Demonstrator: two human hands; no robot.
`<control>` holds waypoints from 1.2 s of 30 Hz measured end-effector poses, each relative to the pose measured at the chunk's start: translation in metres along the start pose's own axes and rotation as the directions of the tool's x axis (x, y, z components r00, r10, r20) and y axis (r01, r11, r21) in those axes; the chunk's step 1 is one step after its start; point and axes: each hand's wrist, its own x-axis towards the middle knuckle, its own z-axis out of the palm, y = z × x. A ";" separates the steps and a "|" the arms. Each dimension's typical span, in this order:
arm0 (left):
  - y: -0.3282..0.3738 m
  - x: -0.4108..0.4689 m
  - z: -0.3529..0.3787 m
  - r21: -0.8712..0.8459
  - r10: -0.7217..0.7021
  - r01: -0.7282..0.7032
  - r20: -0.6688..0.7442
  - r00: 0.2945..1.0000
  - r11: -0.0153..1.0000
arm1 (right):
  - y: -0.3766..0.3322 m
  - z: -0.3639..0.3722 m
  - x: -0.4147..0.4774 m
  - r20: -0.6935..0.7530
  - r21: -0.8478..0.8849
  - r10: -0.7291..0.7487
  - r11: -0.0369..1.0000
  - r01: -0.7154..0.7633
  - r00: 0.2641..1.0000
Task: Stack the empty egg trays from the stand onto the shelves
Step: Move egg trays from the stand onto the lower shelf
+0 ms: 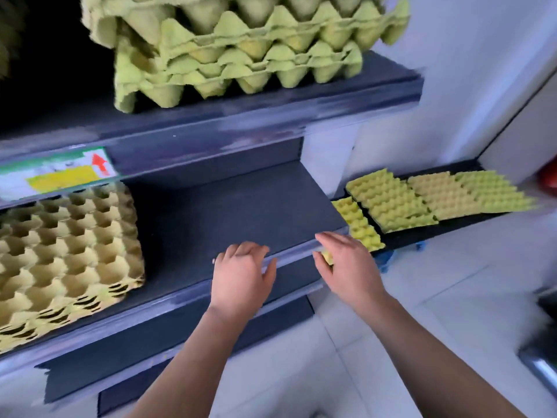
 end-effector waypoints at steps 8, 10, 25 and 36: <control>0.146 0.058 0.077 -0.123 0.086 -0.074 0.089 0.992 0.990 | 0.153 -0.053 -0.019 -0.054 -0.041 0.149 0.988 -0.151 0.987; 0.173 0.074 0.094 -0.148 0.100 -0.081 0.128 0.987 0.986 | 0.187 -0.059 -0.020 -0.049 -0.037 0.195 0.980 -0.197 0.980; 0.312 0.264 0.220 -0.110 0.211 -0.184 0.346 0.914 0.977 | 0.411 -0.084 0.086 -0.035 -0.029 0.451 0.891 -0.452 0.892; 0.368 0.357 0.322 -0.084 -0.044 0.104 0.531 0.846 0.991 | 0.562 -0.061 0.163 0.168 -0.037 0.461 0.886 -0.462 0.871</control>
